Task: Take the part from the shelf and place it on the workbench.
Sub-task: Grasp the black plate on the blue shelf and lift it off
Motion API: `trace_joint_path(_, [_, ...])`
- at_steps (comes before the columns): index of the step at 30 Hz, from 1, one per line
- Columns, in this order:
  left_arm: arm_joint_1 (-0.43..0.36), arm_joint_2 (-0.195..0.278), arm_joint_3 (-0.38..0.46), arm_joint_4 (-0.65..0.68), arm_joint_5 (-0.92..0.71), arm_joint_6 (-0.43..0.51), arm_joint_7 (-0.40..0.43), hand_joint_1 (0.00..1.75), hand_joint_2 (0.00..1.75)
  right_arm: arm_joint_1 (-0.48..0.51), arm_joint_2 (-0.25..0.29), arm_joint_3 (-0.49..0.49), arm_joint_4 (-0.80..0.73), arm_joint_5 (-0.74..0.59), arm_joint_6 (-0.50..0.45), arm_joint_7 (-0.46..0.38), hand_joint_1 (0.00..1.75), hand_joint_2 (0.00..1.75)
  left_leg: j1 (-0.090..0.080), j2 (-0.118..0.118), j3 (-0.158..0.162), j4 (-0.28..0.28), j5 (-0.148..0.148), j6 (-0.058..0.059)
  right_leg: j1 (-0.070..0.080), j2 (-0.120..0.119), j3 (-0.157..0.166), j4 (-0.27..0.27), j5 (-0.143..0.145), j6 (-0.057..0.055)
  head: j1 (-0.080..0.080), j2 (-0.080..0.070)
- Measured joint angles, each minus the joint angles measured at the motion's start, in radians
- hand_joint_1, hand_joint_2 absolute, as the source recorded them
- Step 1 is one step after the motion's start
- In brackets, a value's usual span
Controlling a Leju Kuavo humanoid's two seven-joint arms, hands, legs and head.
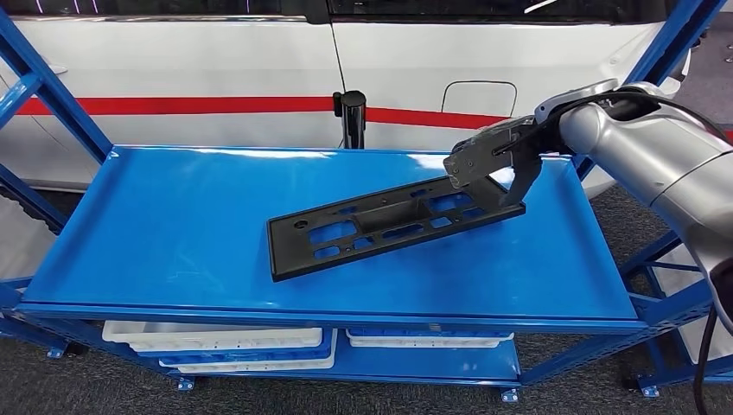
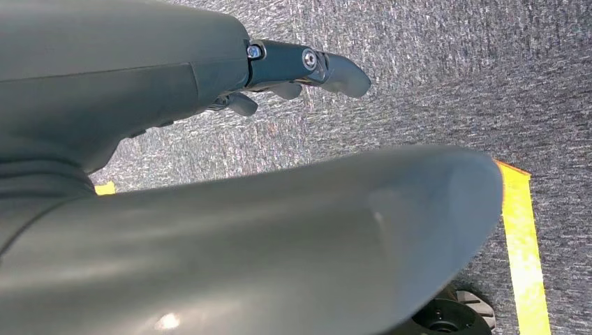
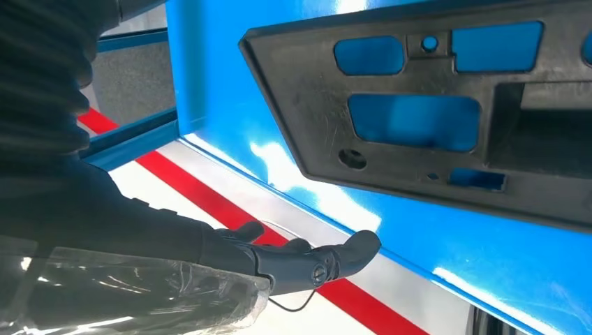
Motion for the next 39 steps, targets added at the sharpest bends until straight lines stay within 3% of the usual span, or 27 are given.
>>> trace_joint_path(16, [0.0,0.003,0.006,0.0,-0.014,-0.006,-0.004,0.0,0.0,0.047,-0.066,0.131,-0.033,-0.045,-0.099,-0.022,0.0,1.75,0.0,0.0,0.001,0.0,-0.001,0.0,0.0,0.0,0.0,0.0,0.0,0.0,0.0,0.0])
trace_joint_path(32, [0.0,0.004,0.016,0.0,-0.019,-0.006,-0.003,0.0,0.0,0.079,-0.092,0.135,-0.048,-0.038,-0.102,-0.024,0.0,1.75,0.0,0.0,0.002,0.0,-0.001,0.0,0.0,0.0,0.0,0.0,0.0,0.0,0.0,0.0])
trace_joint_path(39, [-0.001,0.004,0.017,0.0,-0.031,-0.014,-0.005,0.0,0.0,0.126,-0.092,0.135,-0.049,0.016,-0.172,-0.06,0.0,1.75,0.0,0.0,0.002,0.0,-0.001,0.0,0.0,0.0,0.0,0.0,0.0,0.0,0.0,0.0])
